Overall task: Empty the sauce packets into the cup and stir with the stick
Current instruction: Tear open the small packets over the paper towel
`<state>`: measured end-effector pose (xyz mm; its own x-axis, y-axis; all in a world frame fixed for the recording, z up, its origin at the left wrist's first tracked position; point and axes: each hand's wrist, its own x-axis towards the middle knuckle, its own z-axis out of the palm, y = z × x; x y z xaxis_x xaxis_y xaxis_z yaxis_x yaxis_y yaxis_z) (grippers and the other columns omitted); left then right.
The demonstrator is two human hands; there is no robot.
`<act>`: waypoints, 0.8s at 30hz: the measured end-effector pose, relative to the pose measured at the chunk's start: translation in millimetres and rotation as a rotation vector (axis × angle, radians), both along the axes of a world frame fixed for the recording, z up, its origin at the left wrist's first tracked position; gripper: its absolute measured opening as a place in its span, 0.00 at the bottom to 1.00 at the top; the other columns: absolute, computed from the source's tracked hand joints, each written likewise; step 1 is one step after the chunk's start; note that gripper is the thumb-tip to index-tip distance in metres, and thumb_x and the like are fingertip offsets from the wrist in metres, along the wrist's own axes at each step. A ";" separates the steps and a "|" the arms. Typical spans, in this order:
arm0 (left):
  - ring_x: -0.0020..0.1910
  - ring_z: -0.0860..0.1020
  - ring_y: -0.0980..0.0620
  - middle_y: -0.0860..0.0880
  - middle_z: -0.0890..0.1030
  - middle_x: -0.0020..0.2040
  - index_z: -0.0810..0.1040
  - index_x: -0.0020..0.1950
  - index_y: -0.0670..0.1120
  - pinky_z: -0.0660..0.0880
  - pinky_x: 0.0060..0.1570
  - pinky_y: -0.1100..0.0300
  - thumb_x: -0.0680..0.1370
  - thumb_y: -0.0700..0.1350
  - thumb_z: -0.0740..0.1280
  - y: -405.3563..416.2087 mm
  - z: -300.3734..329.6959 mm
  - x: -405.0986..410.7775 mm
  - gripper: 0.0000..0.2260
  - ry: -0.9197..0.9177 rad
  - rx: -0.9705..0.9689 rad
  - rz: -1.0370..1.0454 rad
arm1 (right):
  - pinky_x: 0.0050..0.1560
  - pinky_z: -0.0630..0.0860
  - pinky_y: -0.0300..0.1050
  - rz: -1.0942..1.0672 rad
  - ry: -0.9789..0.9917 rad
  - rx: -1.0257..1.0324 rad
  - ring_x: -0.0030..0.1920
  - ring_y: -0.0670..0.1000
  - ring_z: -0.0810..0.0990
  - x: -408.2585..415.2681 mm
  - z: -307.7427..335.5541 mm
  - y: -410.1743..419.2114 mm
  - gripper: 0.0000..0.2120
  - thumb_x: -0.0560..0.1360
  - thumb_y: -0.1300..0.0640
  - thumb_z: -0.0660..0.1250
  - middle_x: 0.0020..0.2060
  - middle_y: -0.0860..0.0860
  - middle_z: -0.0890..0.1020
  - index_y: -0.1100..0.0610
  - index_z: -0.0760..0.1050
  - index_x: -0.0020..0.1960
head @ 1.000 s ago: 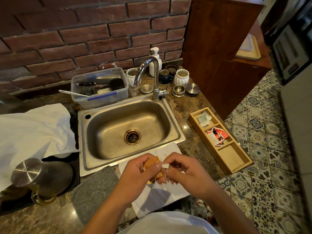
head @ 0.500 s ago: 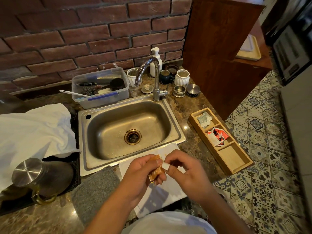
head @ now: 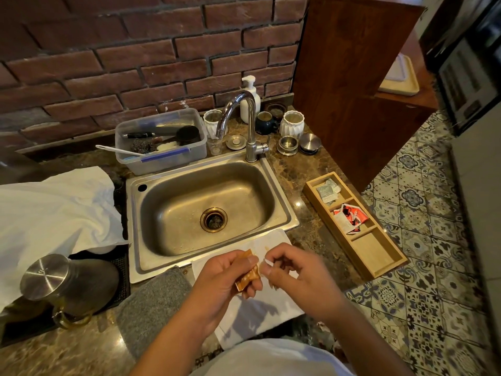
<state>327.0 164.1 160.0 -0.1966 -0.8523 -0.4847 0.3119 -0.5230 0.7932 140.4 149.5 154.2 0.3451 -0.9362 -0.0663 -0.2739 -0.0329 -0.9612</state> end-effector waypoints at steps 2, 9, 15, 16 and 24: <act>0.29 0.76 0.49 0.39 0.82 0.33 0.82 0.45 0.39 0.74 0.32 0.60 0.76 0.46 0.71 0.4 0.1 2.6 0.09 -0.053 -0.044 -0.052 | 0.41 0.79 0.42 0.047 0.018 0.016 0.38 0.52 0.81 -2.4 2.5 -1.6 0.01 0.78 0.57 0.71 0.36 0.52 0.83 0.54 0.81 0.48; 0.34 0.78 0.45 0.36 0.85 0.39 0.85 0.45 0.41 0.74 0.37 0.56 0.75 0.50 0.74 -4.7 2.9 14.0 0.11 -0.134 -0.136 -0.188 | 0.41 0.78 0.44 0.060 0.038 -0.010 0.37 0.51 0.81 -4.7 6.3 -5.1 0.00 0.78 0.58 0.72 0.36 0.51 0.82 0.54 0.81 0.48; 0.38 0.79 0.43 0.38 0.86 0.39 0.86 0.44 0.45 0.74 0.40 0.54 0.72 0.52 0.75 -6.3 2.7 15.6 0.11 -0.161 -0.178 -0.230 | 0.41 0.78 0.44 0.086 0.016 0.062 0.38 0.51 0.80 -8.7 10.0 -7.0 0.01 0.78 0.57 0.72 0.37 0.52 0.82 0.54 0.81 0.48; 0.38 0.79 0.43 0.38 0.86 0.39 0.86 0.44 0.45 0.75 0.40 0.55 0.72 0.52 0.75 -6.3 2.5 15.1 0.11 -0.157 -0.179 -0.233 | 0.41 0.78 0.45 0.111 0.029 0.070 0.38 0.51 0.80 -10.6 10.2 -7.8 0.02 0.78 0.56 0.72 0.37 0.51 0.82 0.54 0.81 0.48; 0.37 0.80 0.48 0.42 0.86 0.40 0.85 0.50 0.42 0.74 0.40 0.58 0.78 0.45 0.71 -5.5 2.7 18.2 0.07 -0.156 -0.163 -0.362 | 0.40 0.76 0.40 0.223 0.051 0.042 0.36 0.45 0.79 -14.7 12.2 -8.6 0.04 0.79 0.53 0.70 0.35 0.43 0.81 0.46 0.80 0.46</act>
<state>345.2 158.6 162.7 -0.4319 -0.8101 -0.3965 0.0012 -0.4402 0.8979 125.7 140.9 166.4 0.5381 -0.8334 -0.1263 -0.3129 -0.0584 -0.9480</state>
